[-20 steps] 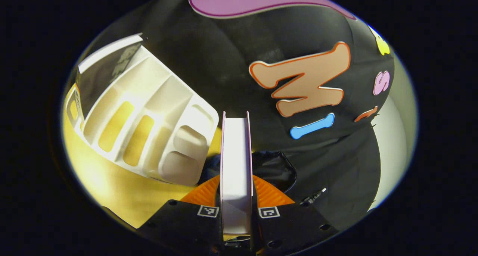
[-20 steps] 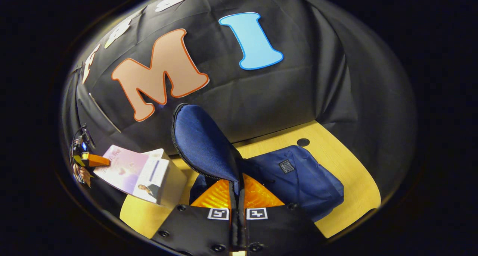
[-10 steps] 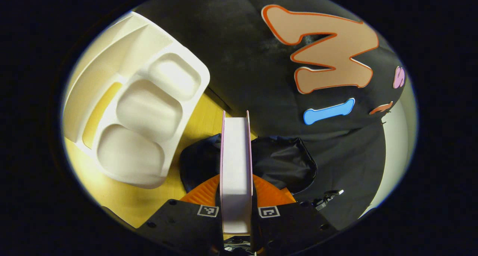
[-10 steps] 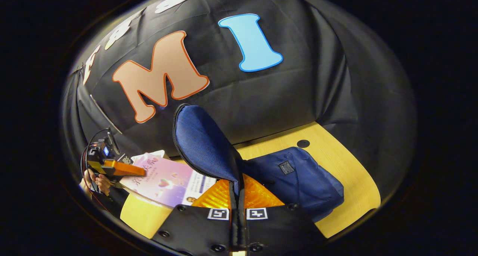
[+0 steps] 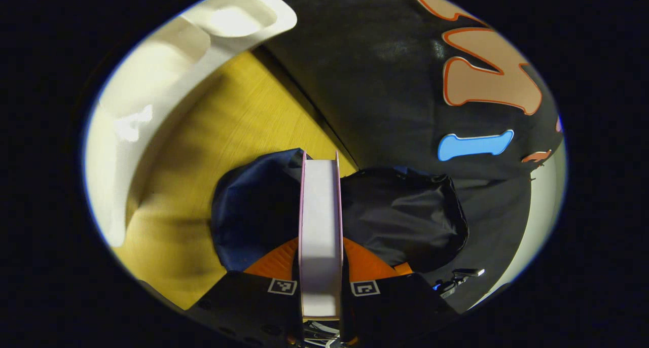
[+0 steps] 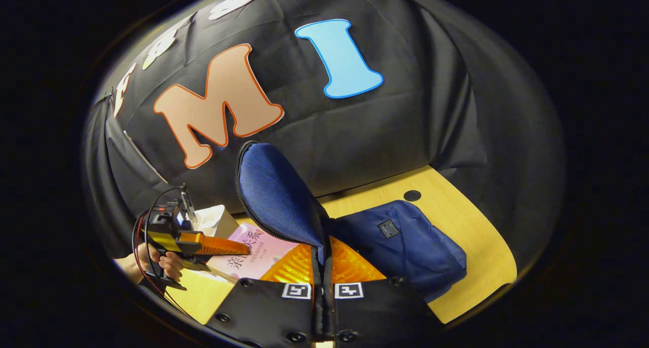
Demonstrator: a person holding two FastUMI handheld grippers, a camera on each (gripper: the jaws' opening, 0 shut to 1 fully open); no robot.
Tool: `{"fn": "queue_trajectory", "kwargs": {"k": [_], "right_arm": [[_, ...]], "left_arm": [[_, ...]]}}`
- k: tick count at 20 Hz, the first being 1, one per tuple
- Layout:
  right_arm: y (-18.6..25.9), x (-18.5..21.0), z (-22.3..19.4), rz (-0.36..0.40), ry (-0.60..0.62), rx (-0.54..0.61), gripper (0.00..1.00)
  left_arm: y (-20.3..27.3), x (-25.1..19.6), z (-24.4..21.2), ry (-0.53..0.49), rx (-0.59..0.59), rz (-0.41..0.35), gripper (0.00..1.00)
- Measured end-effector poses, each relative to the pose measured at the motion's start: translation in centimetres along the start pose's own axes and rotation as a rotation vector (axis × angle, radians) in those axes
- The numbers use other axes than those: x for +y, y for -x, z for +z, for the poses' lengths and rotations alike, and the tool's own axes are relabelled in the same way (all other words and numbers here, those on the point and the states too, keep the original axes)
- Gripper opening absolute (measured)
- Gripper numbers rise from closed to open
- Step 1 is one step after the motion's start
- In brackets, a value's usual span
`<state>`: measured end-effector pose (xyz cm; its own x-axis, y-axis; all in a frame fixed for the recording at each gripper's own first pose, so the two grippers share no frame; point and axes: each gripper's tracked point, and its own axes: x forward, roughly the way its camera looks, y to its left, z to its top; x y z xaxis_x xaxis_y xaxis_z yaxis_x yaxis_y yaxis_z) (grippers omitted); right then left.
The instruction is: Open the schoolbag, grab two books from the bookshelf and put them into the schoolbag.
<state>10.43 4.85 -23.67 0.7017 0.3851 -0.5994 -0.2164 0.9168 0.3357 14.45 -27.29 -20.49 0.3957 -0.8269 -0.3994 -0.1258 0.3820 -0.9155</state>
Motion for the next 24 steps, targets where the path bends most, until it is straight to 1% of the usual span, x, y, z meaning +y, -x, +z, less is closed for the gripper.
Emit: {"fn": "queue_trajectory", "kwargs": {"k": [1,2,3,4,6,7,8,11,12,13,14,17,18,19,20,21,24], "right_arm": [[-0.2,0.0,0.0,0.002,0.000,0.001,0.05],[-0.1,0.0,0.1,0.005,0.001,0.002,0.05],[-0.2,0.1,0.1,0.008,0.002,0.003,0.03],[-0.2,0.1,0.0,0.009,0.004,0.002,0.03],[-0.1,0.1,0.1,0.012,0.002,0.000,0.03],[-0.1,0.1,0.2,0.013,-0.001,-0.001,0.05],[-0.1,0.0,0.1,0.015,-0.002,-0.001,0.03],[0.0,0.1,0.2,0.017,-0.005,-0.002,0.03],[0.0,0.0,0.1,0.017,-0.007,-0.003,0.05],[-0.1,0.0,0.2,0.017,-0.008,-0.002,0.05],[0.0,0.1,0.2,0.017,-0.009,-0.003,0.03],[0.0,0.0,0.1,0.018,-0.009,-0.001,0.03],[0.2,0.0,0.2,0.017,-0.007,-0.001,0.03],[0.2,0.0,0.3,0.017,-0.009,-0.002,0.03],[0.1,-0.1,0.3,0.018,-0.013,-0.002,0.03],[0.2,-0.1,0.3,0.018,-0.016,-0.002,0.03],[0.2,-0.2,0.3,0.020,-0.020,-0.001,0.03]], "left_arm": [[-0.7,-0.5,-0.3,0.010,0.004,-0.010,0.24],[-1.3,-0.9,-0.6,0.022,0.009,-0.023,0.24],[-2.0,-1.2,-1.0,0.032,0.013,-0.031,0.26],[-2.5,-1.2,-1.4,0.040,0.019,-0.031,0.24],[-3.8,-1.3,-2.0,0.058,0.026,-0.033,0.26],[-4.4,-1.3,-2.4,0.067,0.030,-0.035,0.24],[-4.8,-1.2,-2.6,0.075,0.031,-0.037,0.24],[-6.4,-1.2,-3.2,0.100,0.023,-0.047,0.24],[-6.8,-1.1,-3.4,0.110,0.023,-0.052,0.24],[-7.2,-0.9,-3.8,0.121,0.024,-0.054,0.24],[-7.6,-0.8,-4.1,0.128,0.027,-0.052,0.24],[-8.8,-0.4,-4.9,0.146,0.026,-0.055,0.24],[-9.1,-0.6,-5.0,0.159,0.020,-0.063,0.26],[-9.6,-0.5,-5.1,0.174,0.015,-0.068,0.24],[-10.0,-0.5,-5.2,0.186,0.013,-0.073,0.26],[-10.3,-0.5,-5.4,0.192,0.013,-0.077,0.24],[-11.0,-0.6,-5.6,0.190,0.003,-0.084,0.24]]}}
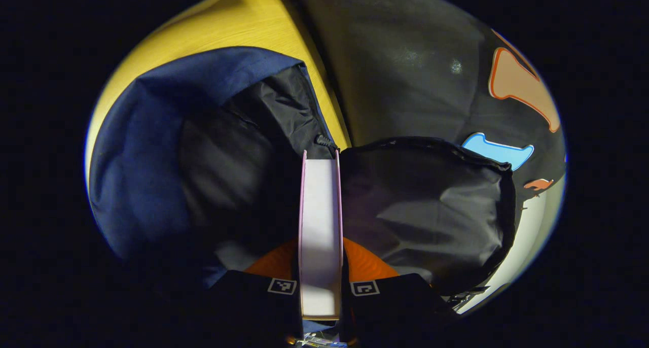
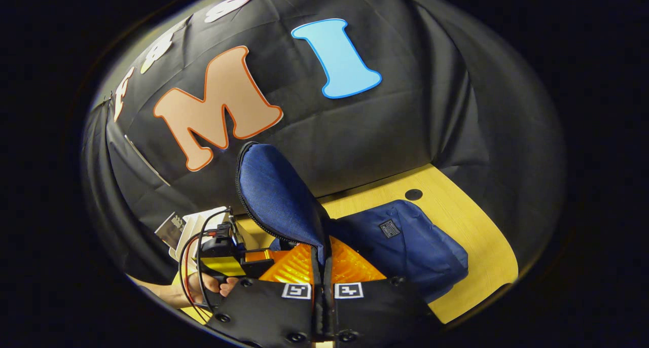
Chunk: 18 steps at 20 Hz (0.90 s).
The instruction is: Open the schoolbag, grab two books from the bookshelf and put them into the schoolbag.
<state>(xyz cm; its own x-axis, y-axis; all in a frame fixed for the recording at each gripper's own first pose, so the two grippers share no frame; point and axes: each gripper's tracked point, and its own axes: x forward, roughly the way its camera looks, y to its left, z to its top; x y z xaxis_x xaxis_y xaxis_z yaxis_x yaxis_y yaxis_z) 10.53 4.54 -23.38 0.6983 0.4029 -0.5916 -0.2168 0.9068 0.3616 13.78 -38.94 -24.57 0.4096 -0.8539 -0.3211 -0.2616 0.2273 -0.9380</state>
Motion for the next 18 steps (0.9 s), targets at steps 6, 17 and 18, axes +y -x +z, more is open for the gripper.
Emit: {"fn": "queue_trajectory", "kwargs": {"k": [6,17,18], "right_arm": [[0.0,-0.1,-0.2,0.003,-0.007,0.002,0.03],[-0.4,-0.3,-0.7,0.004,-0.006,0.009,0.03],[-0.3,-0.2,-0.8,0.004,-0.013,0.009,0.03]], "left_arm": [[-0.2,-0.1,0.0,-0.018,-0.004,0.024,0.25],[2.4,3.3,1.0,-0.289,-0.021,0.327,0.76],[3.0,3.3,0.8,-0.324,-0.004,0.341,0.77]]}}
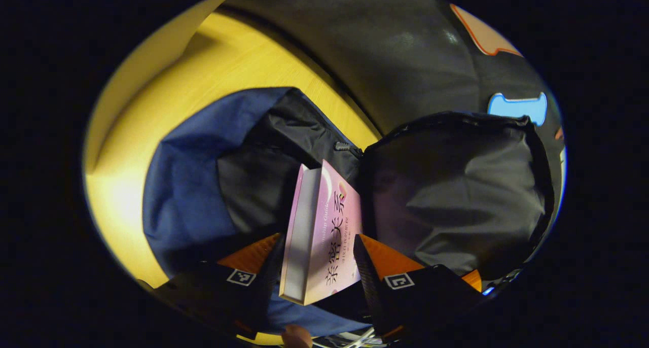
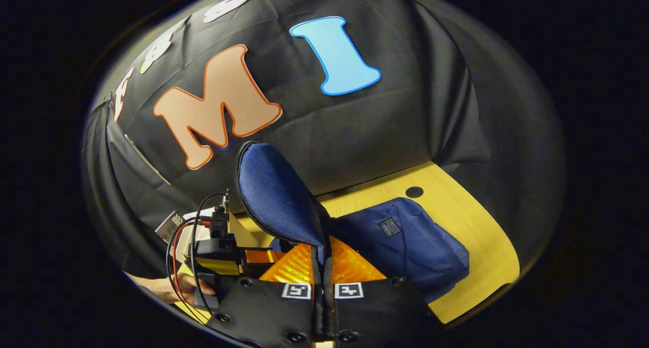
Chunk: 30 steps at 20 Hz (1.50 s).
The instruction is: Open the schoolbag, grab two books from the bookshelf and put them into the schoolbag.
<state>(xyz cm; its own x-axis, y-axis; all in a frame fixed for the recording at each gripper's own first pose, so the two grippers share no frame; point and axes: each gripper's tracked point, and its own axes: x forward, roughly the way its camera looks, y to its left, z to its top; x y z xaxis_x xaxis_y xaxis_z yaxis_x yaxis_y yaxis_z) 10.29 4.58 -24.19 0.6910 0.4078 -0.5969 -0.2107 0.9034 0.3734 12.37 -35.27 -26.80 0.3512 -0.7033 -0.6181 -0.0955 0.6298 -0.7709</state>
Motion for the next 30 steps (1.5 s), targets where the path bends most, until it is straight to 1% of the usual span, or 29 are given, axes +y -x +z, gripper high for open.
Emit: {"fn": "queue_trajectory", "kwargs": {"k": [1,2,3,4,9,12,14,15,16,17,18,20,23,24,25,26,28,29,30], "right_arm": [[0.0,-0.1,0.0,-0.001,-0.007,-0.003,0.03],[0.0,-0.1,-0.2,-0.003,-0.009,-0.002,0.03],[0.1,-0.1,-0.3,-0.002,-0.010,-0.002,0.05],[-0.1,0.0,-0.5,-0.004,-0.007,-0.002,0.03],[0.2,0.2,-0.6,-0.009,-0.006,-0.006,0.03],[0.2,0.3,-0.9,-0.014,-0.020,-0.010,0.03],[0.3,0.3,-1.3,-0.016,-0.025,-0.009,0.03],[0.3,0.4,-1.2,-0.018,-0.027,-0.012,0.03],[0.2,0.3,-1.2,-0.021,-0.026,-0.013,0.00],[0.2,0.3,-1.1,-0.023,-0.023,-0.016,0.03],[0.3,0.3,-1.1,-0.025,-0.022,-0.018,0.03],[0.2,0.3,-1.1,-0.028,-0.032,-0.024,0.03],[0.2,0.2,-1.1,-0.036,-0.048,-0.035,0.03],[0.3,0.2,-1.1,-0.038,-0.055,-0.038,0.05],[0.3,0.1,-1.0,-0.041,-0.056,-0.041,0.05],[0.3,0.0,-1.1,-0.043,-0.055,-0.042,0.03],[0.3,0.0,-1.0,-0.049,-0.052,-0.045,0.03],[0.2,0.0,-0.9,-0.052,-0.051,-0.048,0.05],[0.3,0.1,-0.9,-0.055,-0.051,-0.050,0.03]], "left_arm": [[0.5,-0.2,0.1,-0.040,0.000,0.010,0.84],[0.8,-0.2,0.4,-0.082,-0.013,0.020,0.87],[0.9,-0.2,0.7,-0.127,-0.026,0.025,0.87],[1.4,0.1,1.0,-0.175,-0.040,0.039,0.87],[7.6,0.8,3.7,-0.404,-0.131,0.096,0.87],[12.0,1.8,6.0,-0.607,-0.214,0.165,0.87],[15.2,2.1,7.6,-0.721,-0.286,0.219,0.87],[16.9,2.2,8.3,-0.773,-0.319,0.243,0.87],[18.4,2.5,9.0,-0.821,-0.349,0.271,0.87],[19.8,3.2,9.5,-0.866,-0.363,0.301,0.86],[21.3,3.7,10.1,-0.897,-0.381,0.325,0.86],[24.3,4.2,11.1,-0.926,-0.405,0.351,0.91],[29.4,5.0,13.0,-0.904,-0.463,0.365,0.91],[31.2,5.4,13.7,-0.899,-0.487,0.378,0.92],[32.9,5.8,14.6,-0.897,-0.510,0.390,0.91],[34.5,6.3,15.6,-0.896,-0.537,0.403,0.91],[37.3,7.5,17.6,-0.891,-0.565,0.442,0.90],[38.7,8.1,18.4,-0.885,-0.578,0.455,0.91],[39.7,8.7,19.1,-0.872,-0.583,0.471,0.91]]}}
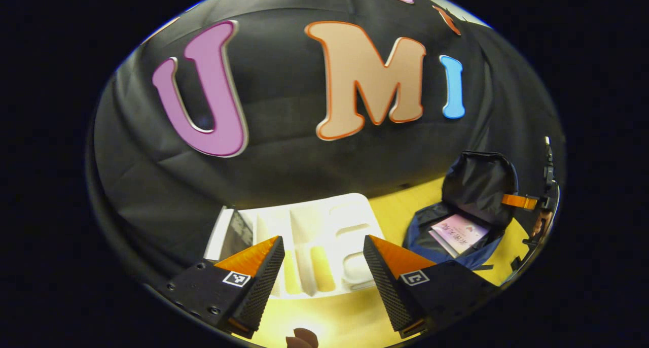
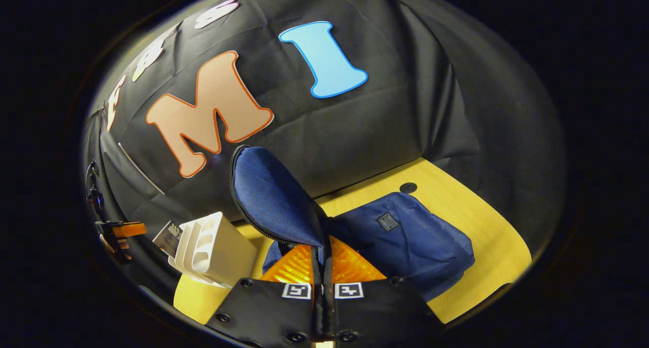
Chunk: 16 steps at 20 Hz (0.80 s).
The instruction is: Open the schoolbag, grab two books from the bookshelf and put them into the schoolbag.
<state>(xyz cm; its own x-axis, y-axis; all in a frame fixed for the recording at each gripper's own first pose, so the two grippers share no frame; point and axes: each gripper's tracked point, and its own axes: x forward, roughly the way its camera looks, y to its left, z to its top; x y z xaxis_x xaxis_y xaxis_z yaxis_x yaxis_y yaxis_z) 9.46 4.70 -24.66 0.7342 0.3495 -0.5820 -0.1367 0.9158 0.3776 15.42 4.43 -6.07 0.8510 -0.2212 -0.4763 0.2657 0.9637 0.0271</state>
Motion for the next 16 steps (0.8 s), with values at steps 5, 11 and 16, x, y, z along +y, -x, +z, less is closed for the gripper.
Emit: {"fn": "queue_trajectory", "kwargs": {"k": [5,11,16], "right_arm": [[0.0,-0.2,0.1,-0.013,-0.006,-0.006,0.03],[0.1,0.0,0.1,-0.028,0.010,0.000,0.03],[0.2,0.0,-0.1,-0.037,0.010,0.001,0.03]], "left_arm": [[0.3,6.9,0.0,0.040,0.022,0.074,0.90],[-1.3,11.7,-0.7,0.068,0.054,0.119,0.91],[-4.0,13.9,-2.9,0.107,0.157,0.116,0.90]]}}
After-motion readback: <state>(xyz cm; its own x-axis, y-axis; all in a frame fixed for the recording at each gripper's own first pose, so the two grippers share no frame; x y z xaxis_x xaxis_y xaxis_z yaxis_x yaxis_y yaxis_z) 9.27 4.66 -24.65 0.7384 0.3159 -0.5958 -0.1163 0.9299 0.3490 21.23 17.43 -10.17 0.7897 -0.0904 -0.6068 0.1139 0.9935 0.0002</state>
